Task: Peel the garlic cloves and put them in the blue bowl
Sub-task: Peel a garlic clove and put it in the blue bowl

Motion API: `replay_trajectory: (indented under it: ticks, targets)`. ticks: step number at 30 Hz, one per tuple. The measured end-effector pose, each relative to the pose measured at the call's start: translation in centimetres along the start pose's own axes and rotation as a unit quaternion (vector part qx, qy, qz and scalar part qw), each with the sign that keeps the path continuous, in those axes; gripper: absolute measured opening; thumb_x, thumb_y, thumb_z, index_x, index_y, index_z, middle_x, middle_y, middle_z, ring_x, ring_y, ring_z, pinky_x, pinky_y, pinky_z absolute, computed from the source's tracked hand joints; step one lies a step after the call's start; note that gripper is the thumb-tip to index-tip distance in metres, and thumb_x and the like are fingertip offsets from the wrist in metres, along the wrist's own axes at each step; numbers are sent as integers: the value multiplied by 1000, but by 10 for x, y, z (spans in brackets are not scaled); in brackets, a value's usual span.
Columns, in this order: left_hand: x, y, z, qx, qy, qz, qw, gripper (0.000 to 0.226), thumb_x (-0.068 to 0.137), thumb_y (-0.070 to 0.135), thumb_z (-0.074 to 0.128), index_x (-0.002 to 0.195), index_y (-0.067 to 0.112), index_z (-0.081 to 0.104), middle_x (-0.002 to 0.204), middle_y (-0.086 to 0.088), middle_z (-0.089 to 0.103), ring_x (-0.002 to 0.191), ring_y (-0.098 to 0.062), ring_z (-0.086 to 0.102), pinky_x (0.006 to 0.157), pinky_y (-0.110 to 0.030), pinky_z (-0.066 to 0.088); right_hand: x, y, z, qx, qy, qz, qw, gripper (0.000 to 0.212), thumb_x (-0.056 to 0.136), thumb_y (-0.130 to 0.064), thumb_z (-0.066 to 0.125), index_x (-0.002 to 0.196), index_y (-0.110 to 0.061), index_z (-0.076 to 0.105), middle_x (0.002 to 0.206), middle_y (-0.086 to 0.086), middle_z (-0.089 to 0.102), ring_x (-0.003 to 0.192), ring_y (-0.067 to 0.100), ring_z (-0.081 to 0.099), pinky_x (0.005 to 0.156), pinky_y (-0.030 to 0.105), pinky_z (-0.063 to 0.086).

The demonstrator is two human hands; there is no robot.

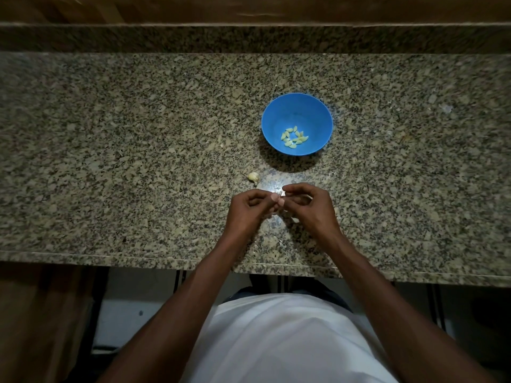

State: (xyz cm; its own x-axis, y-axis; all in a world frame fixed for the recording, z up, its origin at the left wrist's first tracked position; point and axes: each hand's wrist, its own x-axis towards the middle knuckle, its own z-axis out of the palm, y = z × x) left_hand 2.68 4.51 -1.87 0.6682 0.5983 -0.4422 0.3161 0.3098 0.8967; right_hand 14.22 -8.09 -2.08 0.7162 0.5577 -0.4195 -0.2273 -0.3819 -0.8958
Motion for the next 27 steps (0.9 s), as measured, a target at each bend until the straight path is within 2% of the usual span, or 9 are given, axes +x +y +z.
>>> replay_trajectory:
  ticks: [3, 6, 10, 13, 16, 19, 22, 24, 27]
  targets:
    - [1, -1, 5, 8, 33, 5, 999, 19, 96, 21, 75, 102, 3, 77, 87, -10, 79, 78, -14, 75, 70, -24, 59, -3, 1, 1, -2, -14, 0, 1000, 19, 88, -25, 86, 103, -15, 83, 92, 3, 82, 92, 20, 79, 89, 47, 64]
    - [2, -4, 12, 51, 75, 24, 996, 19, 97, 26, 74, 98, 8, 78, 84, -2, 79, 80, -11, 76, 69, -21, 58, -11, -5, 7, 50, -20, 16, 998, 14, 95, -16, 78, 105, -7, 81, 90, 11, 81, 85, 24, 78, 82, 45, 65]
    - [1, -11, 20, 105, 119, 37, 987, 18, 99, 32, 71, 92, 15, 75, 80, 3, 77, 75, -10, 75, 68, -29, 62, -16, -10, 18, 107, 19, 53, 993, 15, 95, -8, 76, 106, 3, 77, 89, 16, 80, 82, 24, 79, 75, 33, 65]
    - [1, -11, 23, 122, 130, 36, 983, 20, 99, 34, 71, 93, 16, 75, 79, 3, 76, 73, -9, 73, 66, -28, 60, -15, -10, 22, 63, 43, 51, 996, 11, 96, -10, 75, 102, -1, 78, 83, 10, 80, 77, 20, 79, 71, 28, 63]
    - [2, -11, 23, 125, 126, 18, 984, 21, 98, 35, 72, 94, 14, 77, 79, 3, 76, 74, -8, 73, 68, -27, 59, -13, -9, 21, -44, 59, 41, 996, 9, 98, -16, 74, 96, -8, 78, 74, 2, 78, 69, 16, 78, 67, 33, 65]
    - [1, -13, 21, 105, 104, -5, 989, 25, 98, 36, 71, 93, 13, 78, 80, 1, 78, 76, -11, 75, 72, -28, 61, -15, -7, 18, -89, 50, 18, 995, 11, 98, -17, 73, 91, -10, 77, 72, 2, 78, 67, 18, 77, 66, 41, 67]
    - [-1, -12, 18, 61, 64, -29, 996, 26, 98, 33, 72, 92, 8, 78, 80, -7, 78, 70, -14, 73, 69, -30, 59, -15, -6, 16, -104, 39, 6, 994, 11, 98, -15, 72, 91, -9, 77, 75, 3, 78, 67, 17, 77, 65, 44, 67]
    - [1, -7, 16, 36, 50, -50, 997, 25, 98, 29, 73, 94, 4, 77, 77, -10, 77, 64, -11, 68, 66, -29, 57, -14, -6, 14, -104, 35, 10, 994, 11, 99, -13, 71, 91, -8, 77, 75, 3, 78, 67, 18, 77, 65, 42, 67]
    - [4, 0, 9, 21, 23, -85, 996, 25, 96, 25, 74, 98, 0, 77, 69, -1, 73, 58, -6, 63, 60, -22, 54, -13, -7, 12, -106, 27, 11, 994, 11, 99, -9, 69, 92, -7, 77, 73, 3, 78, 65, 16, 75, 61, 31, 62]
